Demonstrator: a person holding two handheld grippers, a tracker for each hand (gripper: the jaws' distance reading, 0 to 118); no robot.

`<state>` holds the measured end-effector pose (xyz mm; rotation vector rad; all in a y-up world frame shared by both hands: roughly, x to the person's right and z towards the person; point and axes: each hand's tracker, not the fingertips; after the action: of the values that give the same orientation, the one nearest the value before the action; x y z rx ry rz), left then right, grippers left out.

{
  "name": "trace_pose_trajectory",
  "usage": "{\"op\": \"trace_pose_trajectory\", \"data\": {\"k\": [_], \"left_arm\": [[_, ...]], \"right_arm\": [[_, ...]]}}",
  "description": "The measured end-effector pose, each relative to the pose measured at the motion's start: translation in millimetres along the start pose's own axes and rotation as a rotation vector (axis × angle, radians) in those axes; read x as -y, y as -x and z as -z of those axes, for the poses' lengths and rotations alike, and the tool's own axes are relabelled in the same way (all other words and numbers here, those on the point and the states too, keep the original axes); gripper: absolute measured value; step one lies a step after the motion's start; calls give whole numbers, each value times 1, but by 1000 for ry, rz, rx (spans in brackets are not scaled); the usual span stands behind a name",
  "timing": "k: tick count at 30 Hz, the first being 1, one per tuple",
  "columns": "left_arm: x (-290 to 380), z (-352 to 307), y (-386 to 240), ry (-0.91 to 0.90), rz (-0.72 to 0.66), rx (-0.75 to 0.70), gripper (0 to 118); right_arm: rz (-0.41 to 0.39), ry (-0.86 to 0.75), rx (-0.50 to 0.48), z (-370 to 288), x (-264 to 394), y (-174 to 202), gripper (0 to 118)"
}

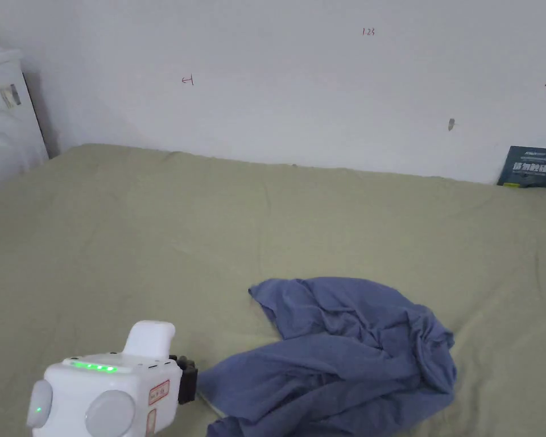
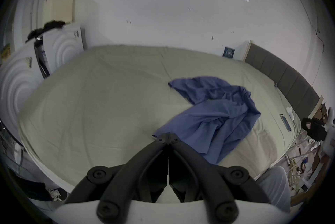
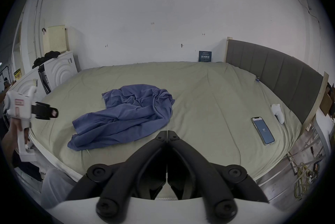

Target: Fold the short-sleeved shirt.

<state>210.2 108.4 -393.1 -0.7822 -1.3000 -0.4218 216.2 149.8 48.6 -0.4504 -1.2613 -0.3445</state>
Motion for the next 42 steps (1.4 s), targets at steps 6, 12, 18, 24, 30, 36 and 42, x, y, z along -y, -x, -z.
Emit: {"op": "trace_pose_trajectory", "data": {"k": [6,12,18,24,30,36,42], "left_arm": [[0,87,0,168,-6,-24,111],[-11,114,-4,234,-16,-56,104],[-11,86,-16,216,96,-72,0],[-10,76,-10,204,21,-49,0],[-9,77,-7,183,-5,-25,0],[-13,81,-5,177,-11,-4,0],[-15,87,1,172,-40,16,0]], "right_arm": [[-8,50,5,21,5,-1,0],[-9,90,10,37,9,-4,0],[0,115,-2,43,15,-5,0],[16,125,-10,57,3,-10,0],[-47,119,24,129,-64,-26,0],[-117,239,-32,261,-141,-36,16],[-155,491,-21,375,-134,-26,118]]}}
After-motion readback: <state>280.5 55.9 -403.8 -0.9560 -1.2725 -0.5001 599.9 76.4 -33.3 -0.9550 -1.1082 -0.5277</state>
